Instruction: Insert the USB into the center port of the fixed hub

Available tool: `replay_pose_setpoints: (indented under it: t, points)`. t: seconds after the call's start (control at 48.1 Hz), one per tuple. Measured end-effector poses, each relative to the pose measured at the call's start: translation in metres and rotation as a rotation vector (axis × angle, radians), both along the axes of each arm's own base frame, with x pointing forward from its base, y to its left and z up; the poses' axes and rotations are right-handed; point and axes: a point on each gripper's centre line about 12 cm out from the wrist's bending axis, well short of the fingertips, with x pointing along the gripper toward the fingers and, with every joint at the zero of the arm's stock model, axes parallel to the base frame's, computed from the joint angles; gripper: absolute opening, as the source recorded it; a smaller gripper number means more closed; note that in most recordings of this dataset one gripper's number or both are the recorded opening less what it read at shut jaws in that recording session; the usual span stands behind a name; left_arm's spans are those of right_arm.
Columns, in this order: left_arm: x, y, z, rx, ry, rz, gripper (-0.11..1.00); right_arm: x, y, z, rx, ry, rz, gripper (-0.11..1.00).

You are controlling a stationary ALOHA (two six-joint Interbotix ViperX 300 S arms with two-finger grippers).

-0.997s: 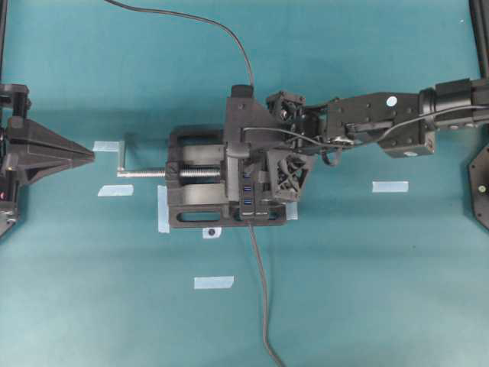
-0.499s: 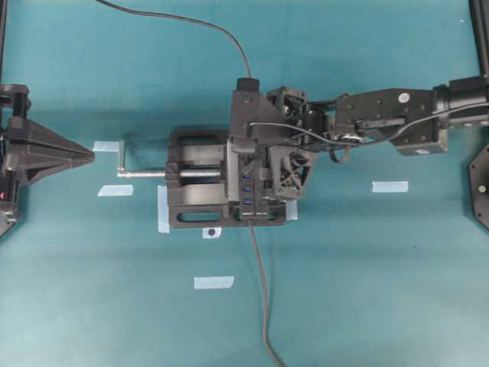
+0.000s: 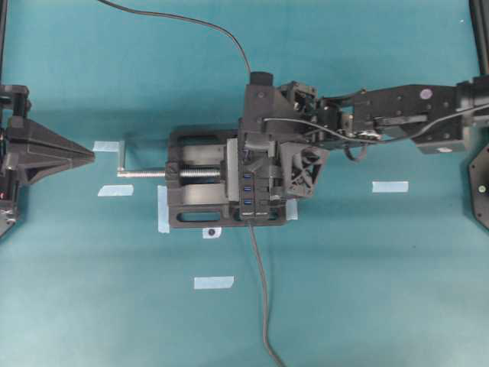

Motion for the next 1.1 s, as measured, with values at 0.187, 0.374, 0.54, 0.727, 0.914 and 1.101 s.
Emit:
replay_pose_setpoints:
  t: [0.187,0.374,0.54,0.727,0.914,1.101]
  points:
    - [0.0,0.0,0.0,0.002,0.002,0.0,0.01,-0.004,0.005,0.006,-0.003,-0.012,0.013,0.7]
    - [0.0,0.0,0.0,0.002,0.002,0.0,0.01,-0.011,0.006,0.012,-0.007,-0.072,0.013,0.7]
    - [0.0,0.0,-0.001,0.002,0.002,0.0,0.01,-0.02,0.007,0.019,-0.014,-0.147,0.014,0.7]
    - [0.0,0.0,-0.001,0.001,0.003,0.0,0.01,-0.031,0.007,0.017,-0.014,-0.156,0.014,0.7]
    - [0.0,0.0,-0.001,0.001,0.005,0.0,0.01,-0.032,0.008,0.017,-0.014,-0.156,0.014,0.7]
    - [0.0,0.0,-0.001,0.001,0.005,0.0,0.01,-0.032,0.008,0.016,-0.013,-0.154,0.013,0.7]
